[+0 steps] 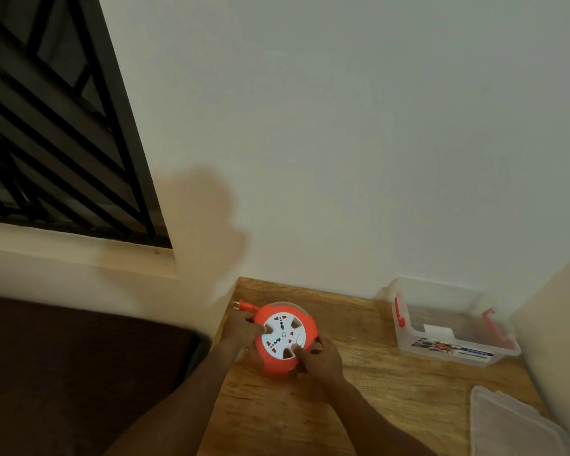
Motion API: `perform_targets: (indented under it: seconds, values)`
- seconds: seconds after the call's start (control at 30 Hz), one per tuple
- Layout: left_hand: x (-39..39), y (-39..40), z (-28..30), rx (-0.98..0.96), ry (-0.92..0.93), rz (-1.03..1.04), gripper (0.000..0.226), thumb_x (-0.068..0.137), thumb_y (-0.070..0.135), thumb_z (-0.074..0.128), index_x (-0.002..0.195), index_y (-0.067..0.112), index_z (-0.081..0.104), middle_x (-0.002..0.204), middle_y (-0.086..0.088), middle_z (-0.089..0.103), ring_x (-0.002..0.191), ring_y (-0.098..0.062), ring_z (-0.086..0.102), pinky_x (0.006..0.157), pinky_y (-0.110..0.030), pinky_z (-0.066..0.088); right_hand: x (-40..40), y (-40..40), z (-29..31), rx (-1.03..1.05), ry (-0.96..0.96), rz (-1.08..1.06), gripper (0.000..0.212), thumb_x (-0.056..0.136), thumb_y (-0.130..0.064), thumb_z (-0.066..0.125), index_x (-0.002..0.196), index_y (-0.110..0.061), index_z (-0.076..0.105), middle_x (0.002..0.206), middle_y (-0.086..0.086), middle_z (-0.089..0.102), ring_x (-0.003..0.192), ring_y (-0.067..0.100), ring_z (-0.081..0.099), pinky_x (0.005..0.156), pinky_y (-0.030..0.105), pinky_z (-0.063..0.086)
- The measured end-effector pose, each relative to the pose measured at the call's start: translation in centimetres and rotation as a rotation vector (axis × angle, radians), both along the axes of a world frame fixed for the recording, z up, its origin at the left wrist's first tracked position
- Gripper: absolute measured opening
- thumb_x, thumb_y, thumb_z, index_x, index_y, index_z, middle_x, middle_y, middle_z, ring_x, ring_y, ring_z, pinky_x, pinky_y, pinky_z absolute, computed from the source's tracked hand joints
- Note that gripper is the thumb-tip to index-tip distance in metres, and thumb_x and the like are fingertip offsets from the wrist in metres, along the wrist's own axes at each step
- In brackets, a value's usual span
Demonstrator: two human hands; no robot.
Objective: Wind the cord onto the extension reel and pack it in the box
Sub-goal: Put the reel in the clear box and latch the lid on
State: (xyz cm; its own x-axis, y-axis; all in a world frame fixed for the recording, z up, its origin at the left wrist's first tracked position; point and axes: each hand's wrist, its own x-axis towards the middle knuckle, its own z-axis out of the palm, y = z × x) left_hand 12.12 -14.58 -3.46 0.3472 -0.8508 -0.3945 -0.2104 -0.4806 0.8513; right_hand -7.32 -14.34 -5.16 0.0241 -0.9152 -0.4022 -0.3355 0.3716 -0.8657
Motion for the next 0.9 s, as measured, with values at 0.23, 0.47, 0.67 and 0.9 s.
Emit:
perform_targets:
  seconds: [0.23, 0.47, 0.67, 0.9]
  values:
    - [0.6, 0.3, -2.1, 0.004, -0.117, -0.039, 0.037, 0.083, 0.012, 0.083, 0.118, 0.004, 0.073, 0.119, -0.017, 0.075, 0.097, -0.027, 0.073, 0.08, -0.038, 0.063, 0.7, 0.5, -1.7, -0.047, 0.046, -0.027, 0.049, 0.078, -0.028, 0.082, 0.12, -0.01, 0.063, 0.098, 0.004, 0.072, 0.065, 0.014, 0.072, 0.045, 0.022, 0.053]
    - [1.0, 1.2, -2.5, -0.042, -0.228, -0.09, 0.036, 0.087, 0.027, 0.082, 0.117, 0.008, 0.076, 0.115, -0.013, 0.077, 0.101, -0.027, 0.074, 0.086, -0.041, 0.063, 1.2, 0.3, -1.9, -0.101, 0.109, -0.026, 0.044, 0.074, -0.031, 0.084, 0.111, -0.013, 0.067, 0.101, 0.003, 0.074, 0.084, 0.017, 0.071, 0.073, 0.032, 0.06]
    - [-0.4, 2.8, -3.2, -0.123, -0.367, 0.058, 0.011, 0.098, 0.021, 0.065, 0.101, 0.015, 0.073, 0.097, -0.007, 0.074, 0.1, -0.029, 0.071, 0.068, -0.027, 0.052, 0.0, 2.0, -2.4, -0.114, 0.099, -0.06, 0.025, 0.074, -0.026, 0.081, 0.094, -0.017, 0.068, 0.088, -0.003, 0.071, 0.078, 0.007, 0.066, 0.06, 0.017, 0.051]
    - [-4.6, -0.1, -1.3, -0.318, -0.676, -0.223, 0.037, 0.094, 0.027, 0.071, 0.123, 0.003, 0.067, 0.127, -0.014, 0.063, 0.122, -0.034, 0.055, 0.101, -0.042, 0.046, -7.0, 2.9, -1.9, -0.194, 0.372, -0.073, 0.044, 0.078, -0.018, 0.072, 0.121, -0.016, 0.063, 0.116, 0.004, 0.058, 0.102, 0.014, 0.056, 0.088, 0.022, 0.046]
